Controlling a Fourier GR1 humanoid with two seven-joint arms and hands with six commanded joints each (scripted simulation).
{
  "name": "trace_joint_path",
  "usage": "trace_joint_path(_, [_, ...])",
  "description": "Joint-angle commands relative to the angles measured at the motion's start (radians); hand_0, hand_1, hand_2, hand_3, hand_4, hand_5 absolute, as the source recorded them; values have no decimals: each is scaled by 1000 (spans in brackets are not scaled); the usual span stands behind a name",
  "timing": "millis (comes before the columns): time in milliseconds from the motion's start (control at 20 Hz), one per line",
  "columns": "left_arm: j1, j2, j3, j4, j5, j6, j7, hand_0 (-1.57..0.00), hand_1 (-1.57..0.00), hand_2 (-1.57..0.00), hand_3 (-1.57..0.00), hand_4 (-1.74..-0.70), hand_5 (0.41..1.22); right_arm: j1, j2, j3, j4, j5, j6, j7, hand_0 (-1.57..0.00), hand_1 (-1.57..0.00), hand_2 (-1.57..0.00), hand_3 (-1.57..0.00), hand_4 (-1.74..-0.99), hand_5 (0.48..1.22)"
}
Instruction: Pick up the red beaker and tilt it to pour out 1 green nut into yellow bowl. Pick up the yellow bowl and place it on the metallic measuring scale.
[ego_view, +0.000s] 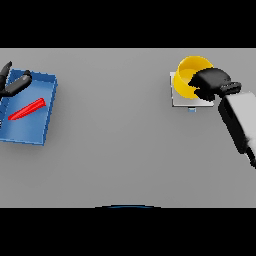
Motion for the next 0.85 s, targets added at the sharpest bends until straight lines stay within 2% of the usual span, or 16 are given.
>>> trace_joint_path(0, [-4,8,5,-3,5,-7,13,1,1,1,1,-836,775,-9,2,-4,8,4,4,7,-1558,-1428,-1343,-1110,-1682,1221])
trace_joint_path(100, [4,11,9,-5,14,-14,2,1,1,1,1,-836,774,10,-2,-17,9,-12,7,5,-1335,-1125,-1007,-816,-1592,1074])
trace_joint_path(200, [3,11,15,-8,20,-13,14,1,1,1,1,-835,768,6,2,-36,10,-34,35,25,-946,-811,-708,-576,-1535,965])
trace_joint_path(300, [8,6,14,-16,22,-7,11,1,1,1,1,-840,764,4,4,-44,-4,-50,64,33,-605,-556,-470,-391,-1496,890])
trace_joint_path(400, [-2,2,5,1,10,-8,13,1,1,1,1,-831,754,-1,9,-42,2,-48,68,38,-387,-380,-300,-258,-1476,847])
trace_joint_path(550, [1,-3,6,2,12,-3,4,1,1,1,1,-835,752,-2,2,-22,10,-30,74,26,-198,-194,-153,-131,-1435,817])
trace_joint_path(700, [13,3,6,-7,8,-1,-2,1,1,1,1,-834,759,2,0,-14,13,-21,85,46,-101,-99,-78,-67,-1401,798])
trace_joint_path(800, [1,3,6,-6,6,0,3,1,1,1,1,-833,760,3,-7,-20,1,-31,99,39,-64,-63,-50,-42,-1390,779])
